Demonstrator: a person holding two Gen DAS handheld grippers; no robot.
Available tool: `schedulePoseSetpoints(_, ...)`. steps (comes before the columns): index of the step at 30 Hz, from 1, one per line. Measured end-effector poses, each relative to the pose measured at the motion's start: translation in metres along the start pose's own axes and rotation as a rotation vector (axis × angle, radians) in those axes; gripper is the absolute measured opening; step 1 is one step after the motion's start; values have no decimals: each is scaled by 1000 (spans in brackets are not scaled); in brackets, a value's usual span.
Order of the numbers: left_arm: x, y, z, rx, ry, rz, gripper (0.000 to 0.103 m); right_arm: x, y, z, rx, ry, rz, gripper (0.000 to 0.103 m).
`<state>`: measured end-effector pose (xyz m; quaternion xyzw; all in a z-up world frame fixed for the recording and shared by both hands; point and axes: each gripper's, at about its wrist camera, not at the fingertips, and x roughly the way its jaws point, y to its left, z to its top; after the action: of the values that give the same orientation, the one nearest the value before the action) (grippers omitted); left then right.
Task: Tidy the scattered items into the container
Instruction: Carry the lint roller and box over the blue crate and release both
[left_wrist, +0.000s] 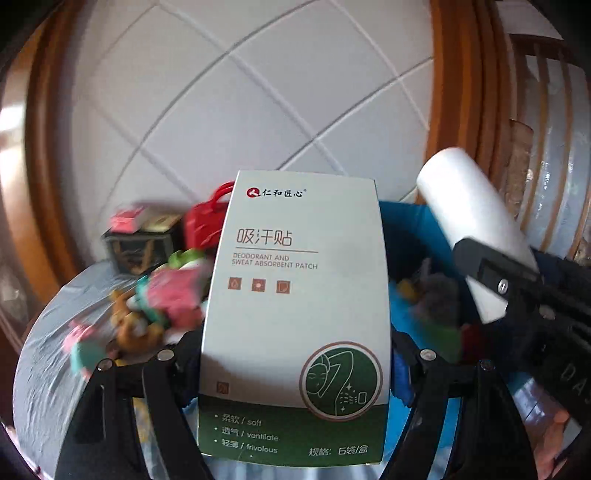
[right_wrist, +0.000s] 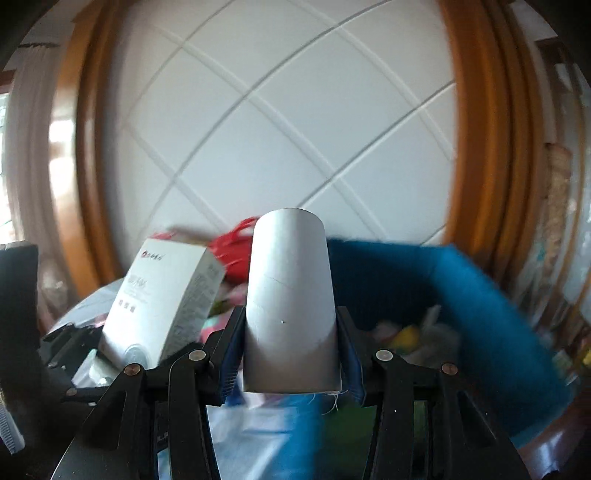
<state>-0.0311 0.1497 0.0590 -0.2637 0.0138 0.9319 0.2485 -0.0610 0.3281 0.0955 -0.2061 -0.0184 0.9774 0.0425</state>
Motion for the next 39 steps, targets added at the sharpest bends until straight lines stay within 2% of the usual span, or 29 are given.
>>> schedulePoseSetpoints(2, 22, -37, 20, 10, 36, -50, 77, 9, -42, 17, -11, 2, -26, 46)
schedulePoseSetpoints(4, 49, -70, 37, 5, 93, -69, 77, 26, -81, 29, -33, 27, -55, 46)
schedulePoseSetpoints(9, 147, -130, 63, -45, 358, -91, 77, 101, -170, 30, -14, 195, -50, 46)
schedulePoseSetpoints(12, 209, -155, 58, -31, 504, -35, 76, 148, -204, 9, -1, 305, -44, 46)
schedulePoseSetpoints(16, 262, -186, 44, 61, 600, 68, 76, 195, -244, -15, 22, 451, -46, 46)
schedulePoseSetpoints(19, 279, -198, 25, 113, 643, 70, 76, 224, -261, -42, 32, 551, -43, 46)
schedulePoseSetpoints(23, 299, -195, -4, 154, 749, 97, 76, 249, -275, -72, 66, 669, -4, 46)
schedulePoseSetpoints(26, 305, -193, -10, 156, 770, 127, 76, 262, -282, -91, 105, 738, 24, 46)
schedulePoseSetpoints(29, 306, -191, -11, 149, 771, 145, 77, 260, -282, -89, 111, 720, 51, 46)
schedulePoseSetpoints(33, 309, -190, -13, 155, 784, 141, 77, 255, -275, -73, 108, 642, 118, 47)
schedulePoseSetpoints(35, 307, -193, -11, 161, 772, 138, 77, 251, -268, -63, 90, 584, 111, 53)
schedulePoseSetpoints(36, 307, -194, -10, 165, 767, 136, 77, 247, -267, -59, 89, 555, 113, 60)
schedulePoseSetpoints(39, 305, -195, -9, 168, 756, 134, 77, 243, -265, -55, 98, 537, 123, 67)
